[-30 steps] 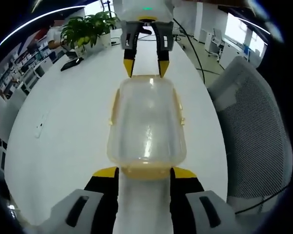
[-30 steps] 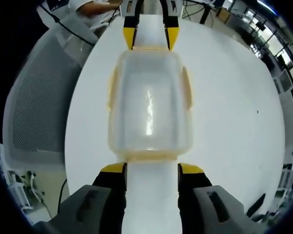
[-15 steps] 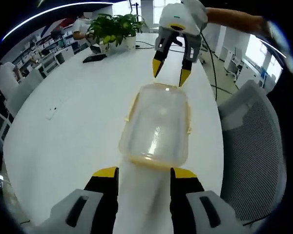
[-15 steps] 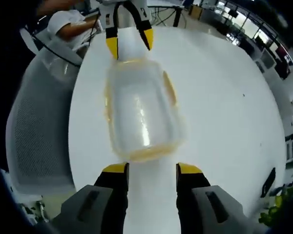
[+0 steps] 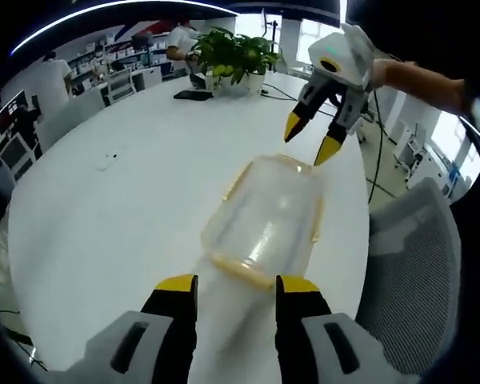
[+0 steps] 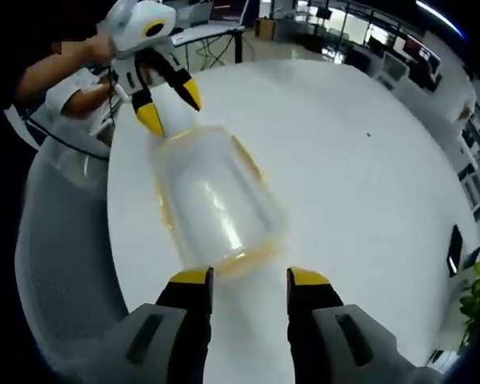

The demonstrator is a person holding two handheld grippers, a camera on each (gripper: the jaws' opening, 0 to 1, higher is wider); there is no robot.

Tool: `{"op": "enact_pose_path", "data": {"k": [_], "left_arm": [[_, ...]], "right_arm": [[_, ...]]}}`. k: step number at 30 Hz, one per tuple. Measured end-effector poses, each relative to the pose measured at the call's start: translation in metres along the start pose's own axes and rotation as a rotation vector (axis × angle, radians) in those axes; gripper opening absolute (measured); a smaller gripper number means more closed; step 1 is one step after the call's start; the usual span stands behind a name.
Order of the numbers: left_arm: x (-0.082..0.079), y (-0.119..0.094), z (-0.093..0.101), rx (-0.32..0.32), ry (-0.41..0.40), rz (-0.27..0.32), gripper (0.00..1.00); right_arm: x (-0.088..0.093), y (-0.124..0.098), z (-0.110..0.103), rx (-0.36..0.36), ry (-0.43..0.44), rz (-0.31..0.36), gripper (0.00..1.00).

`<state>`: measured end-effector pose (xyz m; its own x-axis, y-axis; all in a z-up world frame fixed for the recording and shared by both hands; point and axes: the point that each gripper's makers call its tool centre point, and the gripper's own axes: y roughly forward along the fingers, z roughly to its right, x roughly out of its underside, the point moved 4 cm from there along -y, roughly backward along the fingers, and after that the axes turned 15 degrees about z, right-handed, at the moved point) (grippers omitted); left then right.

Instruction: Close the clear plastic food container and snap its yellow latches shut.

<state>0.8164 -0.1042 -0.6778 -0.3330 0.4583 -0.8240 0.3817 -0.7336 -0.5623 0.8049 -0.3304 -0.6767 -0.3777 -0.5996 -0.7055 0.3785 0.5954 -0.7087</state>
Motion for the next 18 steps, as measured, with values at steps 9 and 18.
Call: {"op": "enact_pose_path", "data": {"k": [9,18], "left_arm": [[0.004,0.005,0.005,-0.061,-0.114,0.042,0.32],[0.01,0.01,0.013,-0.086,-0.188,0.065,0.29]], "right_arm": [[-0.003,0.004,-0.006,0.06,0.148,0.086,0.32],[0.0,0.013,-0.011,0.099,0.282,0.135,0.32]]}}
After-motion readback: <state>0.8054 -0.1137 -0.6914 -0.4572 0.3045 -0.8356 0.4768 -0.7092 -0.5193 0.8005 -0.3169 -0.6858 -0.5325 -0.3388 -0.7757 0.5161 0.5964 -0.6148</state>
